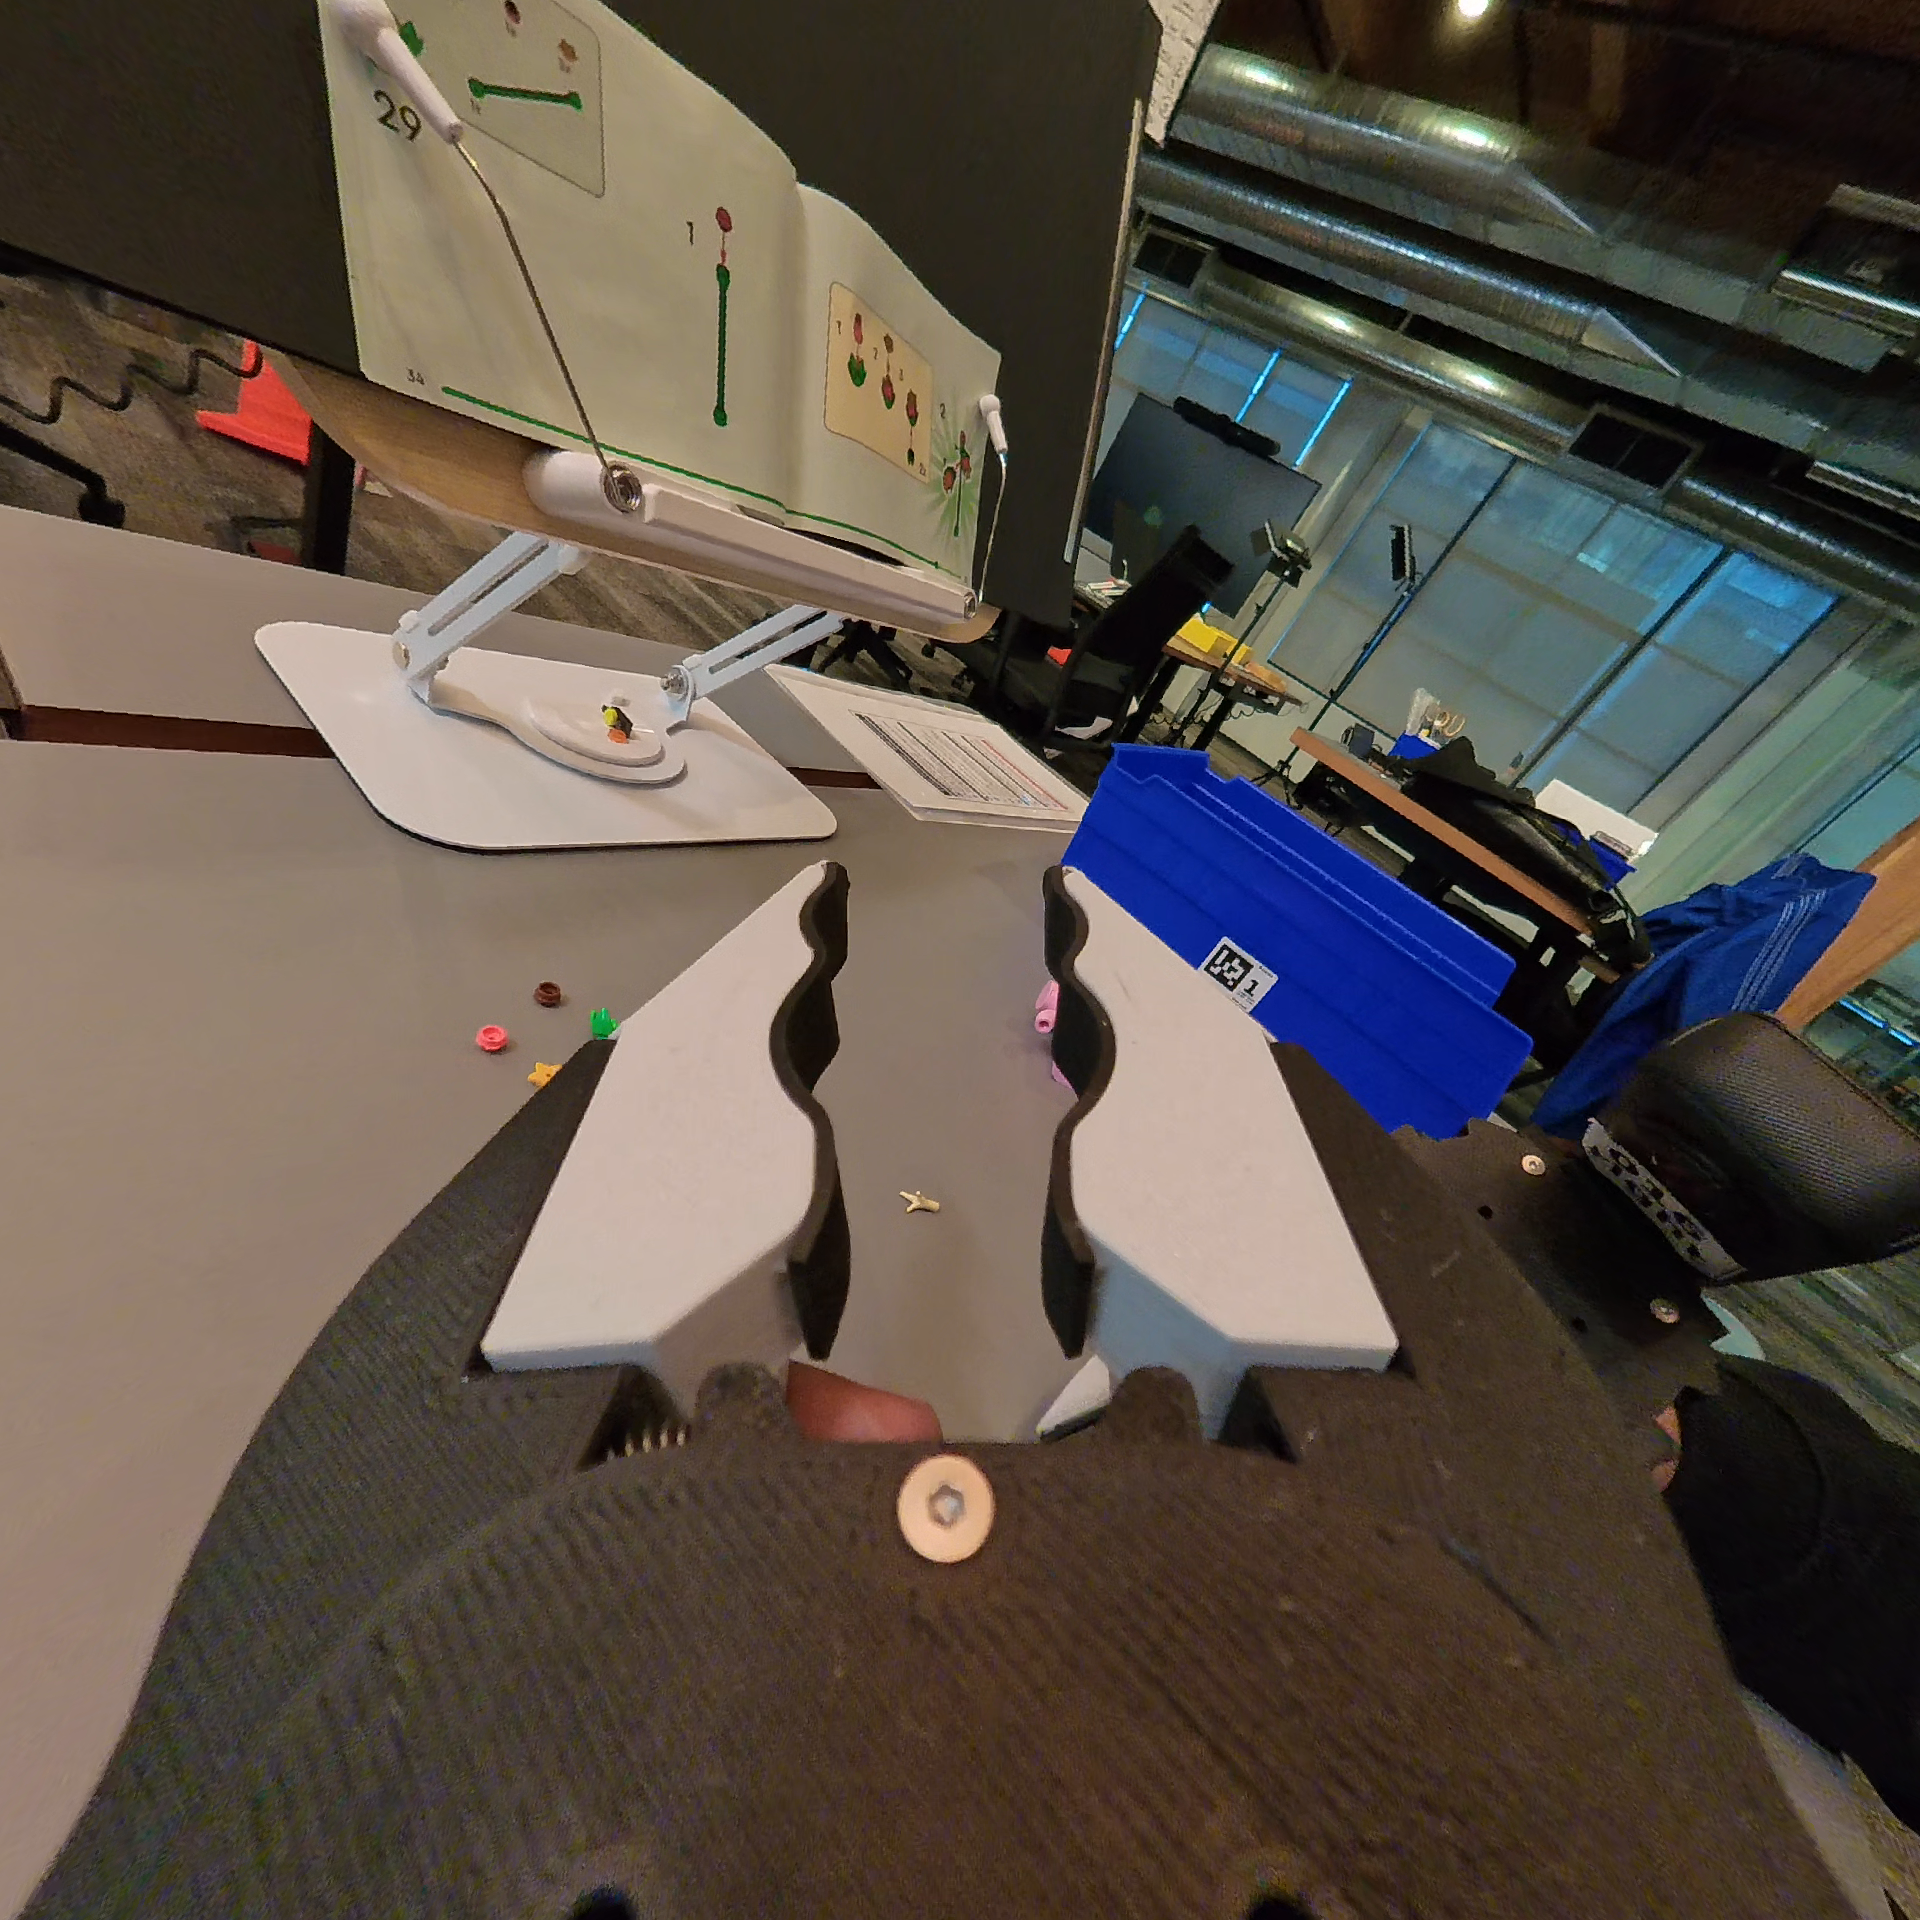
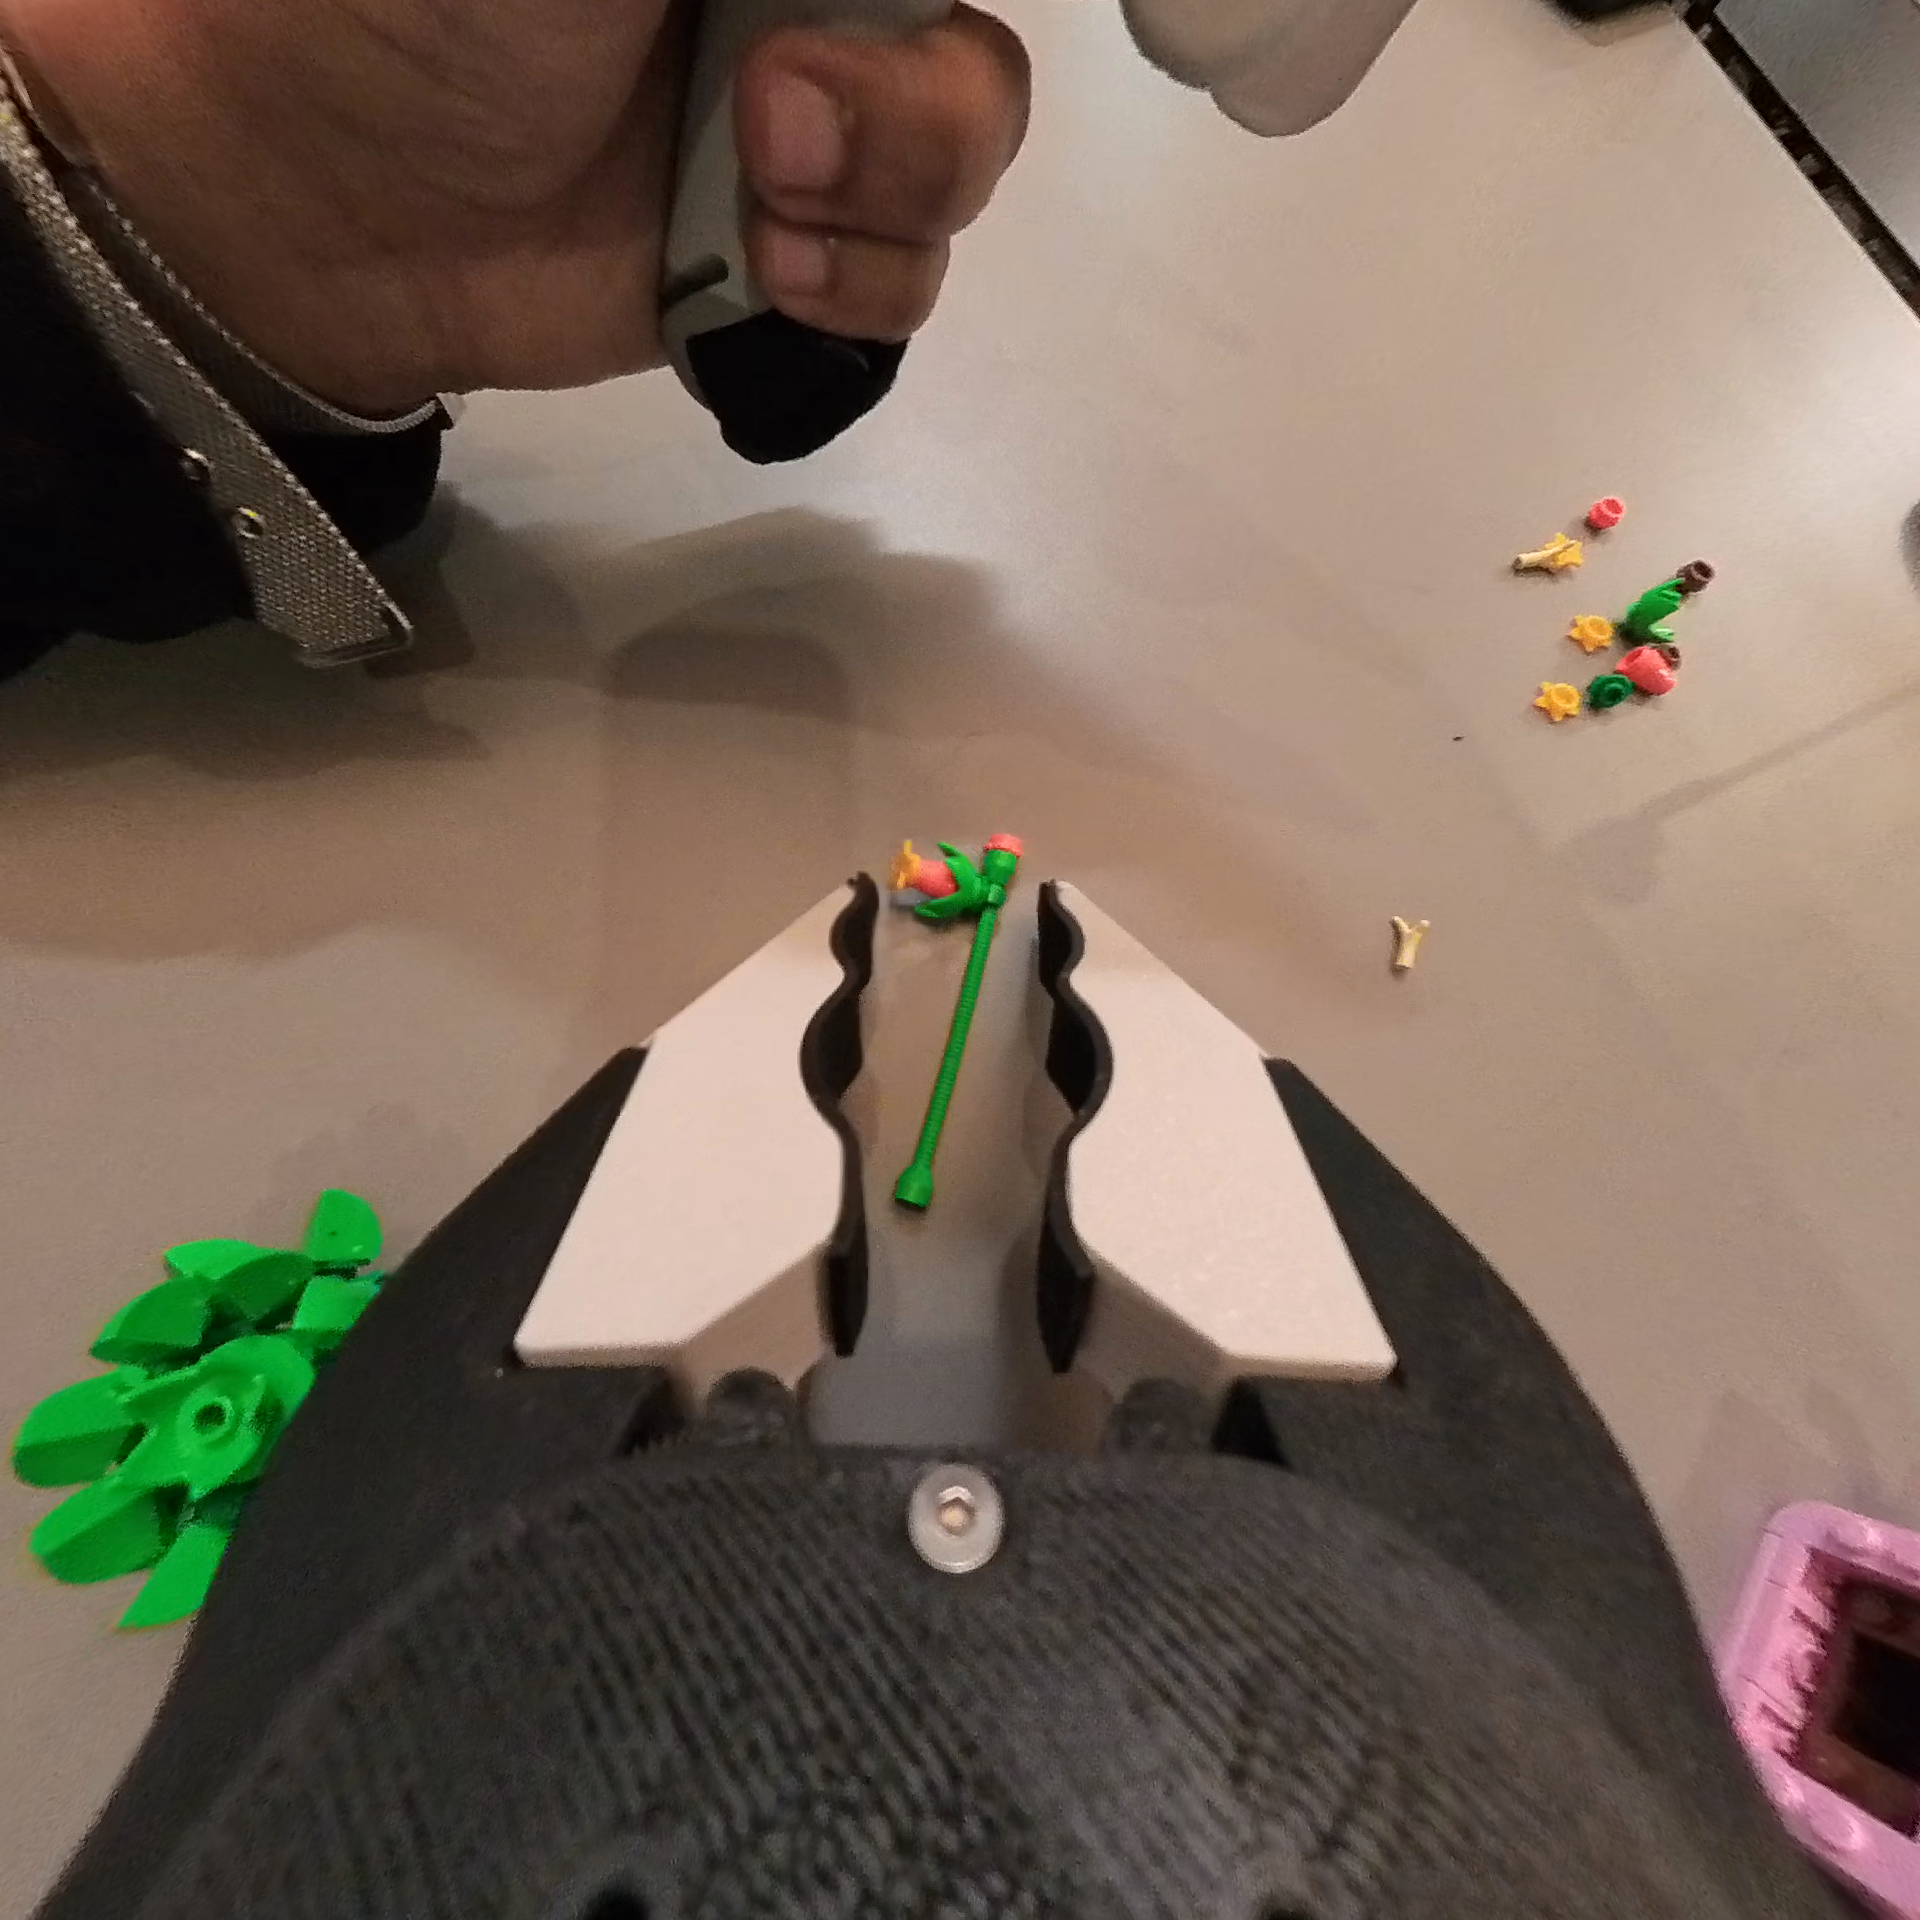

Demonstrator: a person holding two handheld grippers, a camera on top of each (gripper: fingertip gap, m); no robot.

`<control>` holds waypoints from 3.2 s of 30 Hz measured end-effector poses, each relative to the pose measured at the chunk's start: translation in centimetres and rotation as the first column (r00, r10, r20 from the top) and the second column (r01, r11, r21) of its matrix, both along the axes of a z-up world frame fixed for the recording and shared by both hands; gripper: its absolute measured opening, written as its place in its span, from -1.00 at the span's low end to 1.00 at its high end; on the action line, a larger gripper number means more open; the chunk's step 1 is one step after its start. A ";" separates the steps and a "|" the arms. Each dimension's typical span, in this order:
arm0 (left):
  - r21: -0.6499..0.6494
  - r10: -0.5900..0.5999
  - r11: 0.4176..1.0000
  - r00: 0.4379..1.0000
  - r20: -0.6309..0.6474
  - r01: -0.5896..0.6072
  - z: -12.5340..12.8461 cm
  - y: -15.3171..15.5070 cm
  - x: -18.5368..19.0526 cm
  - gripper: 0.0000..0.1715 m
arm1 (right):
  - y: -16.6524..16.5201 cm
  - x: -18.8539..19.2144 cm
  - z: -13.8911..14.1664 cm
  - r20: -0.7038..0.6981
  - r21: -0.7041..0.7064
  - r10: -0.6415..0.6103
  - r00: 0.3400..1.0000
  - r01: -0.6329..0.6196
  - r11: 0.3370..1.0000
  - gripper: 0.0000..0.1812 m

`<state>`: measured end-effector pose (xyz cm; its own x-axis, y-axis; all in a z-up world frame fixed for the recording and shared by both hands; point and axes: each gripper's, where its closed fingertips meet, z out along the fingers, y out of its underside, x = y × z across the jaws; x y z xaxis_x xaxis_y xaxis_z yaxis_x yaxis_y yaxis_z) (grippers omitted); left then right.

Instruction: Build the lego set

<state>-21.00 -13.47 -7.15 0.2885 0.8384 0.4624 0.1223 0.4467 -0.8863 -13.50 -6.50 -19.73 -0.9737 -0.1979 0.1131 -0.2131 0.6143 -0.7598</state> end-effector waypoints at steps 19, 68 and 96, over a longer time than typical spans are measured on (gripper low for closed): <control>0.004 0.031 1.000 0.998 0.052 -0.031 -1.0 -0.6 -0.2 -0.61 | 0.2 -0.7 2.7 0.232 -0.123 -0.012 0.973 0.041 0.992 -0.55; -0.516 0.060 0.838 0.909 0.413 0.179 -10.1 -1.5 -7.3 -0.88 | 0.7 -3.9 4.7 0.291 -0.232 -0.099 0.951 0.171 0.958 -0.70; -0.913 -0.284 0.404 0.957 -0.067 0.056 -3.9 12.7 -2.9 -0.88 | 4.4 -10.1 9.4 0.441 -0.449 -0.161 0.883 0.373 0.812 -0.86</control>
<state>-23.92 -0.72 -11.04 0.4552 0.6587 -0.5990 -0.1114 -0.6254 -0.7724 -23.65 -2.05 -10.31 -0.9656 0.0601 -0.2529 0.2581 0.1064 -0.9602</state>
